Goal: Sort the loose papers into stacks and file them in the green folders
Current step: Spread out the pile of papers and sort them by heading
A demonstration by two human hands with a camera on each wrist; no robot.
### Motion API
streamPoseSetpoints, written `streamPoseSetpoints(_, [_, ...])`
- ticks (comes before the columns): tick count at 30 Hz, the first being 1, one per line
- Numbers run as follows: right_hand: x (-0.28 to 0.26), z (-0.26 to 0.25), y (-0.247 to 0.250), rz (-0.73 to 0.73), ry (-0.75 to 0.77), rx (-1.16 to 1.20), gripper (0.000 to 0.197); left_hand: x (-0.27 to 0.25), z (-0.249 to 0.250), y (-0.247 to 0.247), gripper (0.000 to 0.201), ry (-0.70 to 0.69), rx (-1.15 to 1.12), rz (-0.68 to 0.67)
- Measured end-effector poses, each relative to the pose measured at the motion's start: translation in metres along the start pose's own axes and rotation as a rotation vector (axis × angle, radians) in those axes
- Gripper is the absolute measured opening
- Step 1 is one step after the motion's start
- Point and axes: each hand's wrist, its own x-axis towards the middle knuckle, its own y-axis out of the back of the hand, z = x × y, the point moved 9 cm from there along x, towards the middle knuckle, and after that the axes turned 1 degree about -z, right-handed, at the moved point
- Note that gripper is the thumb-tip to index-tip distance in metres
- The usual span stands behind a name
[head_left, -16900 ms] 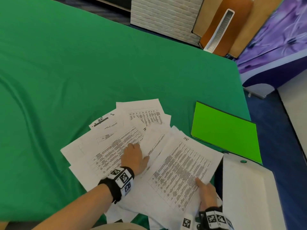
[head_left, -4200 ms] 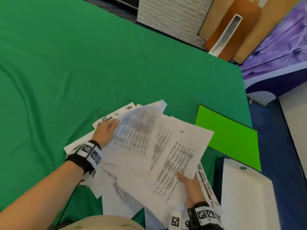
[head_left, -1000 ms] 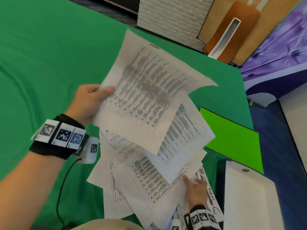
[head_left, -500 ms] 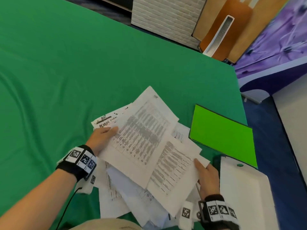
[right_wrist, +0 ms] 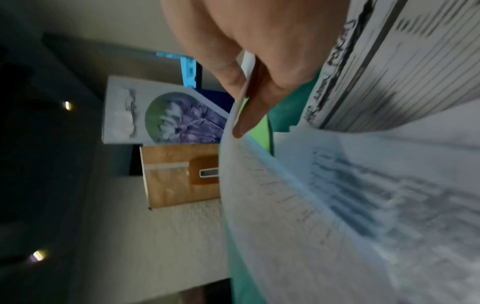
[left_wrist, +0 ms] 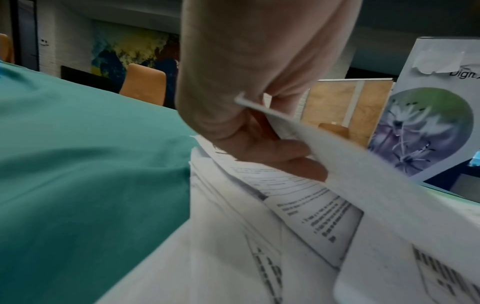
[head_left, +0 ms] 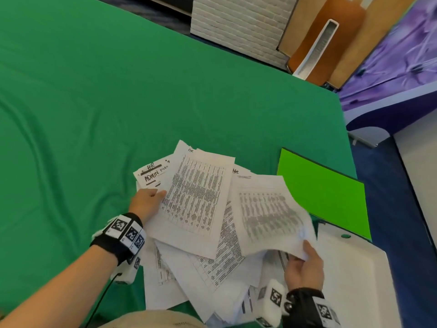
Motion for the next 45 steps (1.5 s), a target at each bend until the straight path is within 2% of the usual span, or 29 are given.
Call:
streamPoseSetpoints(2, [-0.008, -0.019, -0.028, -0.051, 0.092, 0.077, 0.042, 0.000, 0.005, -0.003, 0.042, -0.012, 0.084, 0.025])
streamPoseSetpoints(3, [-0.018, -0.029, -0.045, -0.066, 0.072, 0.054, 0.038, 0.000, 0.007, -0.007, 0.044, -0.015, 0.112, 0.022])
streamPoseSetpoints(6, [-0.023, -0.046, -0.081, -0.235, 0.047, 0.043, 0.084, -0.004, 0.021, -0.021, 0.043, -0.114, 0.154, -0.021])
streamPoseSetpoints(7, [-0.033, -0.049, -0.097, -0.291, 0.039, 0.051, 0.089, -0.005, 0.022, -0.027, 0.043, -0.131, 0.162, -0.049])
streamPoseSetpoints(12, [-0.050, -0.050, -0.126, -0.438, 0.022, 0.118, 0.060, -0.018, 0.030, -0.057, 0.038, -0.168, 0.253, -0.142])
streamPoseSetpoints(14, [-0.052, -0.041, -0.122, -0.427, 0.017, 0.133, 0.052, -0.021, 0.028, -0.069, 0.039, -0.157, 0.287, -0.196])
streamPoseSetpoints(16, [-0.047, -0.031, -0.109, -0.341, 0.011, 0.114, 0.029, -0.024, 0.024, -0.078, 0.052, -0.118, 0.264, -0.225])
streamPoseSetpoints(18, [-0.039, -0.014, -0.087, -0.230, 0.004, 0.067, 0.029, -0.027, 0.023, -0.083, 0.057, -0.112, 0.246, -0.247])
streamPoseSetpoints(21, [-0.022, 0.018, -0.037, -0.023, -0.026, -0.224, 0.029, -0.027, 0.027, -0.088, 0.056, -0.140, 0.291, -0.251])
streamPoseSetpoints(23, [-0.017, 0.040, 0.006, 0.101, -0.116, -0.552, 0.033, -0.028, 0.033, -0.089, 0.045, -0.158, 0.292, -0.238])
streamPoseSetpoints(25, [-0.015, 0.052, 0.040, 0.159, -0.185, -0.895, 0.030, -0.026, 0.037, -0.086, 0.049, -0.158, 0.264, -0.197])
streamPoseSetpoints(26, [-0.015, 0.056, 0.049, 0.160, -0.213, -1.026, 0.026, -0.025, 0.037, -0.085, 0.052, -0.147, 0.260, -0.192])
streamPoseSetpoints(28, [-0.019, 0.069, 0.059, 0.099, -0.369, -1.192, 0.022, -0.022, 0.035, -0.088, 0.060, -0.159, 0.349, -0.235])
streamPoseSetpoints(30, [-0.027, 0.081, 0.060, -0.008, -0.567, -1.301, 0.031, -0.018, 0.029, -0.097, 0.065, -0.181, 0.572, -0.292])
streamPoseSetpoints(31, [-0.027, 0.081, 0.059, -0.047, -0.607, -1.379, 0.037, -0.016, 0.028, -0.098, 0.066, -0.190, 0.677, -0.280])
streamPoseSetpoints(32, [-0.021, 0.075, 0.059, -0.057, -0.564, -1.470, 0.043, -0.014, 0.029, -0.096, 0.068, -0.188, 0.743, -0.238])
streamPoseSetpoints(34, [0.000, 0.055, 0.053, 0.000, -0.327, -1.592, 0.051, -0.009, 0.033, -0.094, 0.073, -0.175, 0.744, -0.181])
streamPoseSetpoints(35, [0.007, 0.046, 0.047, 0.025, -0.223, -1.574, 0.054, -0.006, 0.035, -0.096, 0.075, -0.170, 0.705, -0.194])
streamPoseSetpoints(37, [0.015, 0.043, 0.039, 0.020, -0.181, -1.403, 0.058, -0.002, 0.037, -0.107, 0.077, -0.152, 0.625, -0.266])
streamPoseSetpoints(39, [0.017, 0.052, 0.027, -0.020, -0.254, -1.142, 0.045, -0.003, 0.038, -0.120, 0.077, -0.111, 0.532, -0.344])
streamPoseSetpoints(41, [0.016, 0.056, 0.014, -0.020, -0.301, -0.971, 0.029, -0.002, 0.037, -0.129, 0.077, -0.073, 0.442, -0.363])
streamPoseSetpoints(45, [0.013, 0.062, 0.003, -0.014, -0.351, -0.834, 0.025, -0.005, 0.041, -0.141, 0.059, -0.070, 0.329, -0.395])
